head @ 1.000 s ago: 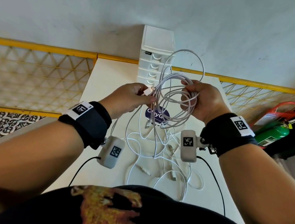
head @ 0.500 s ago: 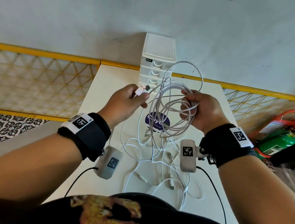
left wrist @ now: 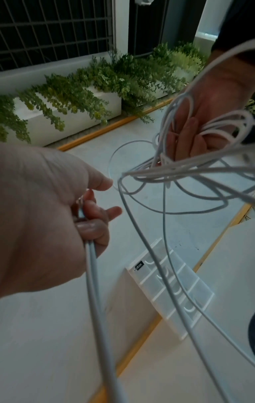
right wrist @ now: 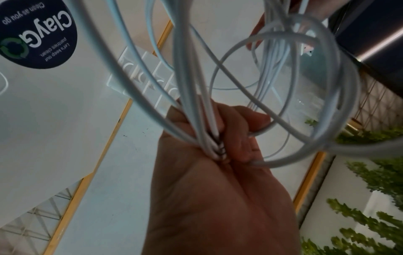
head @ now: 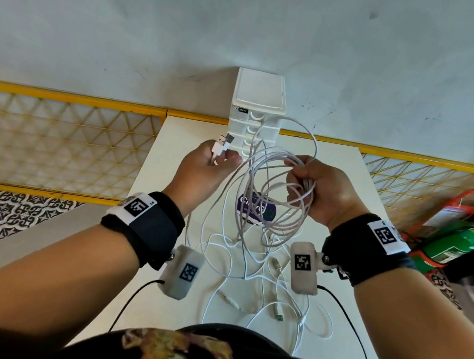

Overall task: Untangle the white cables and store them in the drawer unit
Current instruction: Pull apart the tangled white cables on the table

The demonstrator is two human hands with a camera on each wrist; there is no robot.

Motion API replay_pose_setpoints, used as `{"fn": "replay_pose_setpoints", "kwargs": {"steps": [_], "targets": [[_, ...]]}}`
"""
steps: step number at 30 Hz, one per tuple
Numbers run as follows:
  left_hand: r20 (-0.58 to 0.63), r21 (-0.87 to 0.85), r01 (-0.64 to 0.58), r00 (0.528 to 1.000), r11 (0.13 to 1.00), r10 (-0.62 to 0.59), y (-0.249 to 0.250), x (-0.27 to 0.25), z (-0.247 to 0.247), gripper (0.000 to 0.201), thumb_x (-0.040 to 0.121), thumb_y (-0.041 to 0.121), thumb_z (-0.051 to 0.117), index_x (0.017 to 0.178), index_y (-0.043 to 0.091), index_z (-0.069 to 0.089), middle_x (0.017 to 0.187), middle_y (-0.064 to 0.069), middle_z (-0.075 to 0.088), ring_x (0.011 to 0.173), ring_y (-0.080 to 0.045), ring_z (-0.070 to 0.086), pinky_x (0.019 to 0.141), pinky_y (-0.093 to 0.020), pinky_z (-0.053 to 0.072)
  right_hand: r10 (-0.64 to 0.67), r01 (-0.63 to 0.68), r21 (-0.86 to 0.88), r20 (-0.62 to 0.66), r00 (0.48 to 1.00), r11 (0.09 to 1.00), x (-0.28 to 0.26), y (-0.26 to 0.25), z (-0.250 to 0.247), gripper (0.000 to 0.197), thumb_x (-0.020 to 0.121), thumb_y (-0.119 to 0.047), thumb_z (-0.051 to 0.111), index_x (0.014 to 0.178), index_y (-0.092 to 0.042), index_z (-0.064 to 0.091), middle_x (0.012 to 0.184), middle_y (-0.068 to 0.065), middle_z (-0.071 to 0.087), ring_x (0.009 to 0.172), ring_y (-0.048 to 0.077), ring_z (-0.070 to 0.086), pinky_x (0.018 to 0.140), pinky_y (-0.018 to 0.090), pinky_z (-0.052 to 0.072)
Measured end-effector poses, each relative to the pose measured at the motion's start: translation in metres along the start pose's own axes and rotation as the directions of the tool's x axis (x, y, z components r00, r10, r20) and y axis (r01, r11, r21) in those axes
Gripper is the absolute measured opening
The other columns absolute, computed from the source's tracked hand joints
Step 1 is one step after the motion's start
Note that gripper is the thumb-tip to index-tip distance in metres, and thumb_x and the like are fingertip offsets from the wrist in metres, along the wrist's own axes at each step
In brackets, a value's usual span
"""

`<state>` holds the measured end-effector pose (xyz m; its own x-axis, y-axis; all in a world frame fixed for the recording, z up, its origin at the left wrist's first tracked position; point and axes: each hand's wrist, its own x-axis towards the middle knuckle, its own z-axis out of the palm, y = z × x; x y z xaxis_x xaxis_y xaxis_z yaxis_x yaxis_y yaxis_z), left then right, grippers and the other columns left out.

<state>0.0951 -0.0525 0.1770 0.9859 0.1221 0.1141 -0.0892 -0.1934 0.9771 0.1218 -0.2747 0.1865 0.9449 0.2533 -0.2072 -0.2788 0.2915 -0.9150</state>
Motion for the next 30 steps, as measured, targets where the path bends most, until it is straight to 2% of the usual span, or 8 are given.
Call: {"fn": "replay_pose_setpoints", "kwargs": {"steps": [3,6,9,12,18,23,26,30], "targets": [[0.049,0.115,-0.003,0.999,0.993,-0.002,0.006,0.007,0.001,0.028,0.09,0.035,0.065,0.075,0.02,0.046,0.068,0.007,0.054,0.051,-0.002,0.04,0.056,-0.027,0.032,-0.019,0.019,-0.034,0.018,1.0,0.999,-0.001,0.0,0.005,0.021,0.085,0.002,0.036,0.094,0.001,0.055,0.048,0.013,0.047,0.033,0.022,0.04,0.037,0.021,0.033],[0.056,0.081,0.025,0.998,0.996,-0.03,0.013,0.009,0.004,0.019,0.094,0.032,0.06,0.078,0.022,0.054,0.071,0.003,0.066,0.04,0.003,0.042,0.051,-0.027,0.029,-0.036,0.036,-0.071,0.009,0.999,0.997,-0.001,-0.002,0.011,0.025,0.072,0.0,0.047,0.096,-0.001,0.053,0.052,0.015,0.046,0.034,0.021,0.038,0.039,0.022,0.03],[0.075,0.057,0.045,0.996,0.997,-0.049,0.018,0.01,0.004,0.023,0.091,0.035,0.064,0.072,0.023,0.062,0.066,0.0,0.061,0.038,-0.002,0.037,0.05,-0.029,0.026,-0.048,0.051,-0.117,0.025,0.999,0.992,-0.001,-0.005,0.016,0.036,0.065,-0.001,0.049,0.1,-0.003,0.052,0.052,0.016,0.045,0.035,0.021,0.036,0.039,0.022,0.03],[0.1,0.04,0.092,0.99,0.995,-0.095,0.02,0.011,0.003,0.032,0.087,0.037,0.07,0.061,0.02,0.062,0.055,-0.001,0.037,0.039,-0.008,0.027,0.049,-0.028,0.021,-0.072,0.079,-0.141,0.05,0.996,0.987,-0.003,-0.006,0.02,0.032,0.065,0.0,0.049,0.097,-0.003,0.052,0.05,0.014,0.044,0.034,0.018,0.037,0.039,0.02,0.032],[0.218,-0.027,0.211,0.955,0.977,-0.2,0.023,0.018,0.001,0.026,0.084,0.025,0.074,0.071,0.012,0.055,0.059,0.001,0.023,0.048,-0.013,0.017,0.046,-0.025,0.015,-0.087,0.098,-0.244,0.053,0.995,0.965,-0.002,-0.003,0.02,0.027,0.064,-0.004,0.051,0.091,-0.004,0.052,0.057,0.014,0.044,0.039,0.019,0.035,0.042,0.023,0.033],[0.177,-0.05,0.218,0.962,0.975,-0.206,0.024,0.022,0.001,0.015,0.089,0.019,0.062,0.078,0.01,0.058,0.069,-0.007,0.044,0.047,-0.011,0.022,0.046,-0.024,0.017,-0.117,0.151,-0.445,0.102,0.988,0.883,0.001,0.003,0.015,0.013,0.084,-0.001,0.051,0.089,-0.011,0.056,0.056,0.008,0.054,0.043,0.016,0.042,0.042,0.023,0.031],[0.157,-0.068,0.186,0.972,0.98,-0.174,0.029,0.03,-0.013,0.013,0.095,0.016,0.051,0.083,0.015,0.057,0.067,0.001,0.064,0.043,-0.008,0.025,0.043,-0.021,0.02,-0.139,0.106,-0.487,-0.033,0.99,0.867,0.006,0.006,-0.001,0.023,0.085,0.004,0.044,0.086,-0.014,0.058,0.053,0.004,0.053,0.045,0.016,0.04,0.041,0.021,0.027],[0.091,-0.053,0.136,0.987,0.989,-0.131,0.032,0.041,-0.033,0.019,0.098,0.019,0.05,0.084,0.013,0.061,0.049,0.007,0.054,0.042,-0.007,0.028,0.042,-0.018,0.021,-0.104,0.006,-0.547,-0.148,0.983,0.837,0.015,0.008,-0.027,0.026,0.087,0.003,0.04,0.088,-0.014,0.059,0.053,0.003,0.05,0.048,0.017,0.038,0.043,0.022,0.027]]}}
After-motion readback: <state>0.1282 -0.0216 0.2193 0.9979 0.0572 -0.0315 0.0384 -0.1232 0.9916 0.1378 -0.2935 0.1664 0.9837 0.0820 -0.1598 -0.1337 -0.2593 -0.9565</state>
